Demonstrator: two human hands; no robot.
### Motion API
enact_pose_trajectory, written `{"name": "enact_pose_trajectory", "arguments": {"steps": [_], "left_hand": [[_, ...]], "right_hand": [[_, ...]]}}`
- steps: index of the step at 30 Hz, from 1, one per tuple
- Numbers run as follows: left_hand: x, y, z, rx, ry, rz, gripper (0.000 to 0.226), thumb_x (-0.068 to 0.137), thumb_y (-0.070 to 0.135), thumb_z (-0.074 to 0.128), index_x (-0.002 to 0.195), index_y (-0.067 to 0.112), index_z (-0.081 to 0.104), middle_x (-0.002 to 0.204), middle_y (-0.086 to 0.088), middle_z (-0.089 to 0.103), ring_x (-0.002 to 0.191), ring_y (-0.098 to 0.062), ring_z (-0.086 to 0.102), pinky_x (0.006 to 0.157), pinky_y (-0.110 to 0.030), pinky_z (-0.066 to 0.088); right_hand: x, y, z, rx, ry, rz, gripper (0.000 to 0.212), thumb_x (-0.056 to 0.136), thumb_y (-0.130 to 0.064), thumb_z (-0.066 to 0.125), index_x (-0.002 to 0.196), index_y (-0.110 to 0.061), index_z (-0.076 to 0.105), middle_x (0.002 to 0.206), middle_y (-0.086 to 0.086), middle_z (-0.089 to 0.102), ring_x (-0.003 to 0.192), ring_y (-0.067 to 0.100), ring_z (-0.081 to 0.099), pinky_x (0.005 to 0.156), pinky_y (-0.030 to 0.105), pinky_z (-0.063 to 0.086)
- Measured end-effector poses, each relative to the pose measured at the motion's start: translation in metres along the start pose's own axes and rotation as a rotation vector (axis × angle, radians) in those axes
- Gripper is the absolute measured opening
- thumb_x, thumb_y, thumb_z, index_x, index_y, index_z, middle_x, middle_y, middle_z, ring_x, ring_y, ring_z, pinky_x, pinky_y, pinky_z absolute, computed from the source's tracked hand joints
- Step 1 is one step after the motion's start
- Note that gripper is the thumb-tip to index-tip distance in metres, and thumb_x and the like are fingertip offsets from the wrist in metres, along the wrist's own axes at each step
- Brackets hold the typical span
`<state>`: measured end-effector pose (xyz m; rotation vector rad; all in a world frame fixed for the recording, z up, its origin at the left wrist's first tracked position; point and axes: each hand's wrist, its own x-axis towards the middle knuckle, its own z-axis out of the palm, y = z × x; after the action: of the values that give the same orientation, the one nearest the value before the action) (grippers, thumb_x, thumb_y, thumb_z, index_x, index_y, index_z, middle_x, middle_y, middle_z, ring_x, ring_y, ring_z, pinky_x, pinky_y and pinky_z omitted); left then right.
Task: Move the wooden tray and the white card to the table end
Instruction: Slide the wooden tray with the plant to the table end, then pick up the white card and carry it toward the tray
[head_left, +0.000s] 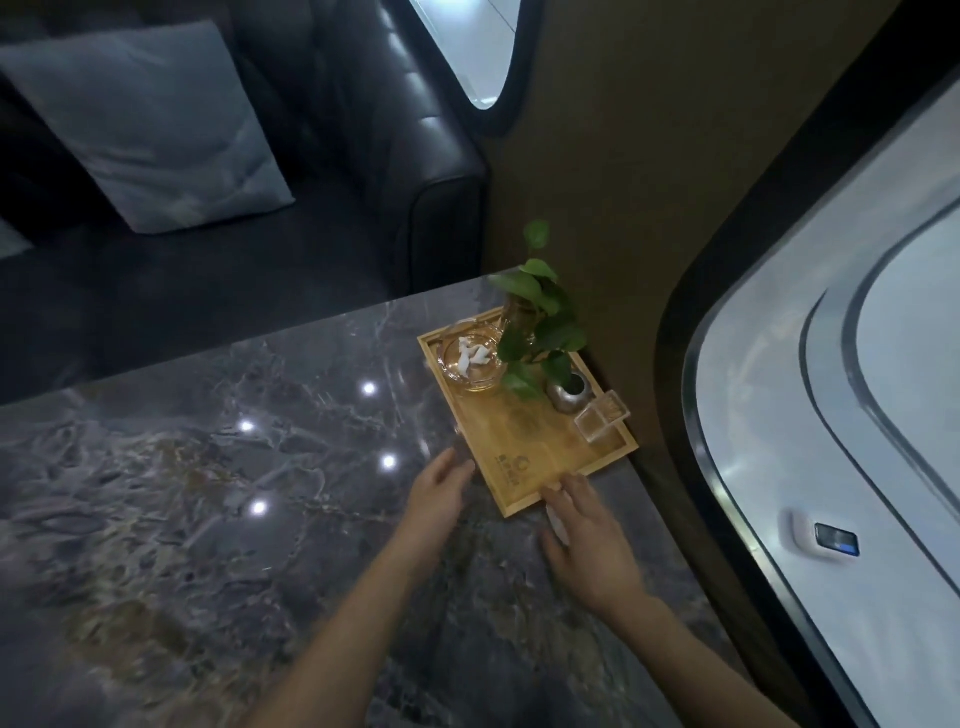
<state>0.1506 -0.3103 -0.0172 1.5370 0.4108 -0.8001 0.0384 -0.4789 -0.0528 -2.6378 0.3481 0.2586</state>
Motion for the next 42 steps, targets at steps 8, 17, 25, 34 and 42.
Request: {"name": "enact_pose_trajectory", "arguments": {"steps": [8,17,25,34,42], "left_hand": [[-0.054,-0.042,-0.054,0.318,0.151,0.196,0.053,0.094,0.026,0.062,0.143,0.011,0.047,0.147,-0.009,0.05,0.125,-0.018,0.052,0.098,-0.031,0.042],[-0.124,-0.088,-0.127,0.76,0.198,0.404,0.063,0.096,0.042,0.052,0.151,0.017,0.034,0.16,-0.001,0.029,0.148,-0.019,0.022,0.119,-0.032,0.018],[-0.172,-0.126,-0.2,0.926,0.379,0.405,0.088,0.073,0.066,0.026,0.149,0.024,0.038,0.161,0.0,0.028,0.151,-0.025,0.014,0.12,-0.05,0.017],[-0.218,-0.164,-0.282,1.068,0.422,0.408,0.087,0.075,0.057,0.025,0.152,0.018,0.032,0.164,-0.004,0.02,0.152,-0.027,0.008,0.12,-0.05,0.012],[-0.251,-0.199,-0.36,1.154,0.468,0.334,0.077,0.076,0.052,0.038,0.144,0.016,0.047,0.155,-0.004,0.042,0.148,-0.026,0.023,0.119,-0.041,0.005]], "right_hand": [[-0.033,-0.036,0.005,-0.048,0.005,-0.115,0.052,0.09,-0.041,0.049,0.139,-0.023,0.047,0.149,0.005,0.044,0.137,0.026,0.038,0.109,0.045,0.038],[-0.072,-0.114,0.022,-0.118,-0.044,-0.276,0.077,0.087,-0.065,0.021,0.154,-0.026,0.021,0.161,-0.001,0.001,0.148,0.019,-0.008,0.116,0.033,-0.005],[-0.105,-0.179,0.054,-0.165,-0.094,-0.376,0.081,0.088,-0.073,0.016,0.155,-0.029,0.009,0.154,-0.005,-0.015,0.145,0.016,-0.016,0.115,0.033,-0.006],[-0.139,-0.261,0.088,-0.177,-0.113,-0.494,0.075,0.087,-0.062,0.033,0.153,-0.027,0.024,0.158,0.001,0.003,0.145,0.02,-0.001,0.116,0.037,0.006],[-0.162,-0.336,0.146,-0.267,-0.215,-0.567,0.071,0.082,-0.055,0.05,0.142,-0.016,0.049,0.149,0.017,0.044,0.137,0.038,0.041,0.105,0.053,0.038]]}}
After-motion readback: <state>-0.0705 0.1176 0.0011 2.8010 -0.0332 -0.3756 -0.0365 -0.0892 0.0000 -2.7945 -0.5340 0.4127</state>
